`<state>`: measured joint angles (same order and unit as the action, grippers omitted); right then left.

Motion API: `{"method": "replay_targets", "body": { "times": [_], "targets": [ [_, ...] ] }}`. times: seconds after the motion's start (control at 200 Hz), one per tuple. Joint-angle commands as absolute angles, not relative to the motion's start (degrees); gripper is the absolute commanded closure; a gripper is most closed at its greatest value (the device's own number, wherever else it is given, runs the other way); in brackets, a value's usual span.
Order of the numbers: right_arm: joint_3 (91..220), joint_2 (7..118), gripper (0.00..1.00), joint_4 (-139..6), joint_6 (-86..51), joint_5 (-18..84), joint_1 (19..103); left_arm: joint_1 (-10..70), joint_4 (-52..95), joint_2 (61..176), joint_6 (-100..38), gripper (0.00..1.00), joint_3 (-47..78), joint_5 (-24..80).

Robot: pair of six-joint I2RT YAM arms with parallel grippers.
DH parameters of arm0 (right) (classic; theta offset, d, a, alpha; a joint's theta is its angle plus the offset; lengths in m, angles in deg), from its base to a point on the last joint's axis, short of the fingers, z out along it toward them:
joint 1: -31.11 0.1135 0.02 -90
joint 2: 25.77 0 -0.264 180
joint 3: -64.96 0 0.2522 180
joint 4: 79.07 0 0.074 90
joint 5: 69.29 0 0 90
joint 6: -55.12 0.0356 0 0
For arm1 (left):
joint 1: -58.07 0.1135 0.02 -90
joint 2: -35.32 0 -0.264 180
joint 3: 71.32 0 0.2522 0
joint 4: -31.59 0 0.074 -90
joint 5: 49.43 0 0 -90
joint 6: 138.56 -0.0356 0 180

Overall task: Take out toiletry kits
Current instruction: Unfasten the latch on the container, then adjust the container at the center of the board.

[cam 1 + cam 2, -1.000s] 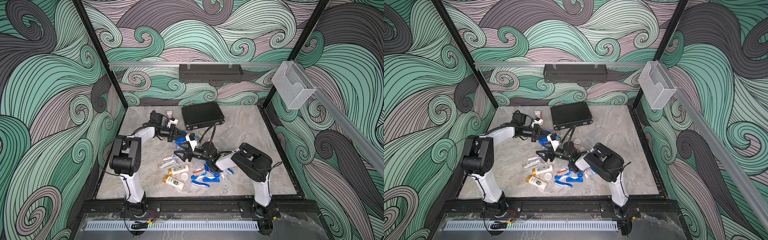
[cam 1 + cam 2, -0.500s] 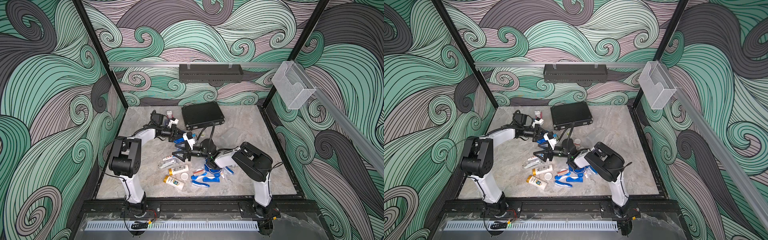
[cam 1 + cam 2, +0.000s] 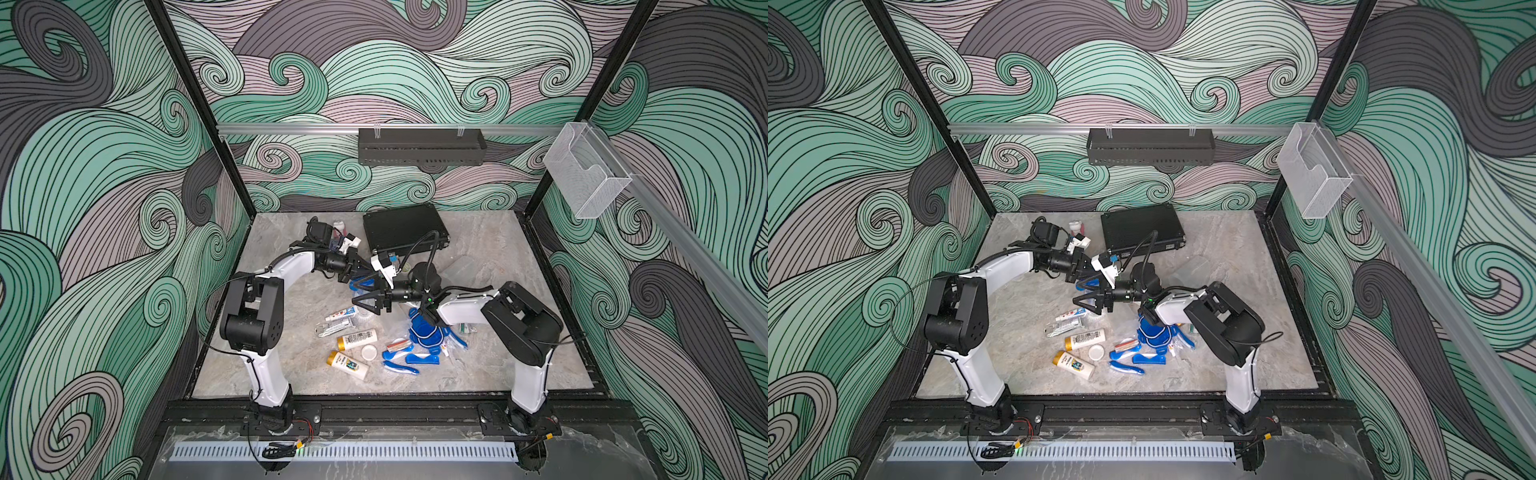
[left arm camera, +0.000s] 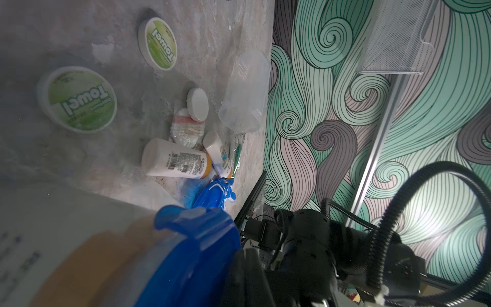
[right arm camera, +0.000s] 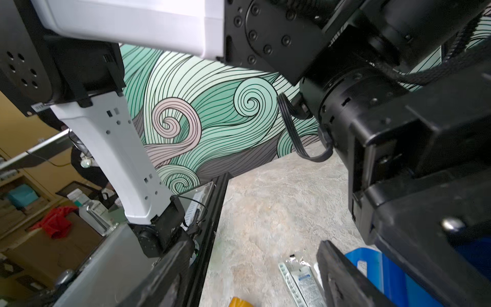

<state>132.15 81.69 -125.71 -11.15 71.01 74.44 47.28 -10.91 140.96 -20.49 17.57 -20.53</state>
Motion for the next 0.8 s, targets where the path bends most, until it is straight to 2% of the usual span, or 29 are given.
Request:
{"method": "replay_targets", "body": {
  "times": [0.0, 0.15, 0.245, 0.395, 0.55, 0.796],
  "targets": [
    [132.38, 74.43, 0.22, -111.54, -21.41, 74.31, 74.16, 47.43, -25.45, 142.95, -26.24, 0.94, 20.91, -10.7],
    [133.08, 70.39, 0.21, -101.35, -25.52, 74.86, 72.57, 48.29, -30.91, 141.57, -28.46, 0.84, 25.87, -10.61],
    [132.75, 68.73, 0.22, -101.7, -22.7, 74.48, 70.05, 48.84, -33.21, 140.98, -29.41, 0.73, 28.08, -10.52],
    [130.83, 66.73, 0.23, -100.3, -19.46, 71.27, 66.19, 49.26, -36.76, 138.43, -31.09, 0.61, 31.68, -9.96],
    [130.81, 65.42, 0.23, -93.37, -18.83, 67.31, 63.88, 49.39, -38.36, 134.58, -31.62, 0.57, 32.01, -9.79],
    [129.17, 66.83, 0.23, -93.47, -13.4, 60.74, 59.89, 49.49, -35.91, 124.69, -30.6, 0.57, 22.18, -5.97]
  ]
}}
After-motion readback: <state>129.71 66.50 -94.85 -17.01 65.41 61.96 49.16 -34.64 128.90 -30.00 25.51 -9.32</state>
